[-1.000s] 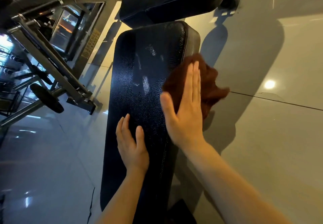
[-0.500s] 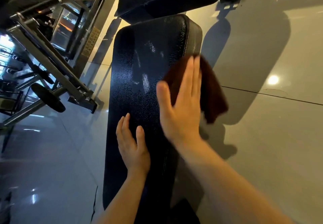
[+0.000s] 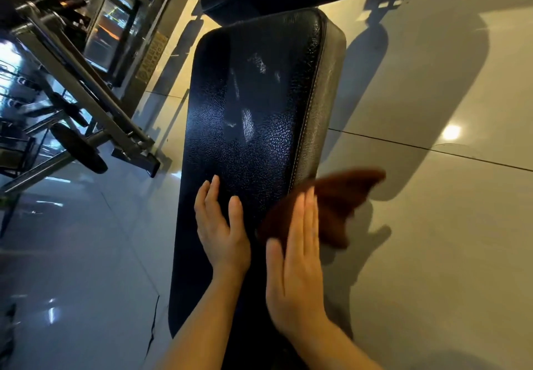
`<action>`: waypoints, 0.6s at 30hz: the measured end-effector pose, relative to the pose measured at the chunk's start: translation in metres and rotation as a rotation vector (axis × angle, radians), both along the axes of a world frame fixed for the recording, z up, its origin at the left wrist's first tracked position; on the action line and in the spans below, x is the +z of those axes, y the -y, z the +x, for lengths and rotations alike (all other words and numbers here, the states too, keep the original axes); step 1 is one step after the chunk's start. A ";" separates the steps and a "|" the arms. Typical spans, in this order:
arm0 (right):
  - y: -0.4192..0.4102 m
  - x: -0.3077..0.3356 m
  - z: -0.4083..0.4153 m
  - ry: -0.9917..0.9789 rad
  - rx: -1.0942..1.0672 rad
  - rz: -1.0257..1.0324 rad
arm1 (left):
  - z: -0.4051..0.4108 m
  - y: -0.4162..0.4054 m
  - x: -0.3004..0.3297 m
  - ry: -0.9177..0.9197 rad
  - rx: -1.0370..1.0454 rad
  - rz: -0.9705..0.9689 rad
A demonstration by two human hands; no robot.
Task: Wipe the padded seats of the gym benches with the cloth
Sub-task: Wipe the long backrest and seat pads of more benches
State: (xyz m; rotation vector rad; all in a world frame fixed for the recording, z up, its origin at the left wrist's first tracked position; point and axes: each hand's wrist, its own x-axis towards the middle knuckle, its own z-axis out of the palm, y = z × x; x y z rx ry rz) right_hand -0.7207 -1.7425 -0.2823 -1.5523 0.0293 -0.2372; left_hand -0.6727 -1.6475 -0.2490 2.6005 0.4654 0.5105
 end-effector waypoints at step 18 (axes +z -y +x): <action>0.048 0.042 0.131 0.049 -0.169 0.090 | -0.001 0.001 0.000 -0.023 0.025 -0.013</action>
